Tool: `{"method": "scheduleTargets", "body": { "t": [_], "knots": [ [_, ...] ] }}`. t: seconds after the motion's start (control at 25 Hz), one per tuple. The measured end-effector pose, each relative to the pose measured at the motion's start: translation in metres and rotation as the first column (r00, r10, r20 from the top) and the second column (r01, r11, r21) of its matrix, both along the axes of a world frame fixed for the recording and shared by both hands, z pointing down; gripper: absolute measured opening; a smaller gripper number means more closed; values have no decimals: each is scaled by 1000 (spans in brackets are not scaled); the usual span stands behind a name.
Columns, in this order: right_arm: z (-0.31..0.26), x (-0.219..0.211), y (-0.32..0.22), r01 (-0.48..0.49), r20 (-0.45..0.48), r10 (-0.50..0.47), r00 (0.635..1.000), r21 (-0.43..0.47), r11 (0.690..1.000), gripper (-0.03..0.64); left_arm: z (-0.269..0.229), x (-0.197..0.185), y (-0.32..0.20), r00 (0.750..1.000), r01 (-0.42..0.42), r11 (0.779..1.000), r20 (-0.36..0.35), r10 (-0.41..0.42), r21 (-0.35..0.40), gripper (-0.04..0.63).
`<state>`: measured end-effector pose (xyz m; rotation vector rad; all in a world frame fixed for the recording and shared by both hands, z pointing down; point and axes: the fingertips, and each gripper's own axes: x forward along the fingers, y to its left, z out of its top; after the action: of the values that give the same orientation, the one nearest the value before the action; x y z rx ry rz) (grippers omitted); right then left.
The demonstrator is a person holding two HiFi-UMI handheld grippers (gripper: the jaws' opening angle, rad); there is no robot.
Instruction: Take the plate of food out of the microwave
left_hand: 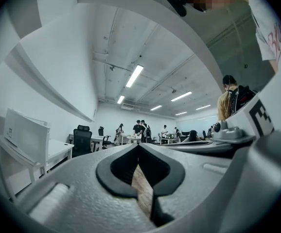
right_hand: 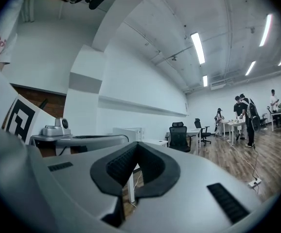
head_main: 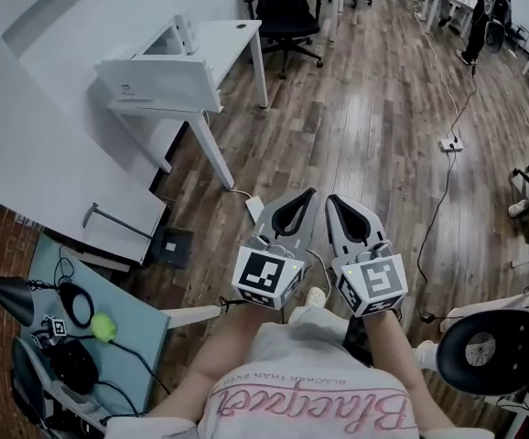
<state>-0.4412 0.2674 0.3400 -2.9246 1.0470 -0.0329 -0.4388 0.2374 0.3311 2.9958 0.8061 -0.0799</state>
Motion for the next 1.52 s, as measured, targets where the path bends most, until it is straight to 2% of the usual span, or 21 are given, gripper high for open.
{"method": "scheduleTargets", "body": {
  "t": [0.4,0.84,1.2,1.52],
  "knots": [
    [3,67,30,67,-1,-67,998,6,998,11,2,67,35,999,43,999,-14,-43,8,6],
    [11,98,29,96,25,-96,995,-6,995,11,14,95,19,995,100,995,16,-99,-22,6],
    [11,126,21,79,17,-78,997,-37,996,11,18,123,18,998,57,998,21,-56,-29,6],
    [-2,164,14,48,-36,-50,998,-42,998,11,5,169,17,1000,13,1000,-5,-13,-19,6]
  ]
}}
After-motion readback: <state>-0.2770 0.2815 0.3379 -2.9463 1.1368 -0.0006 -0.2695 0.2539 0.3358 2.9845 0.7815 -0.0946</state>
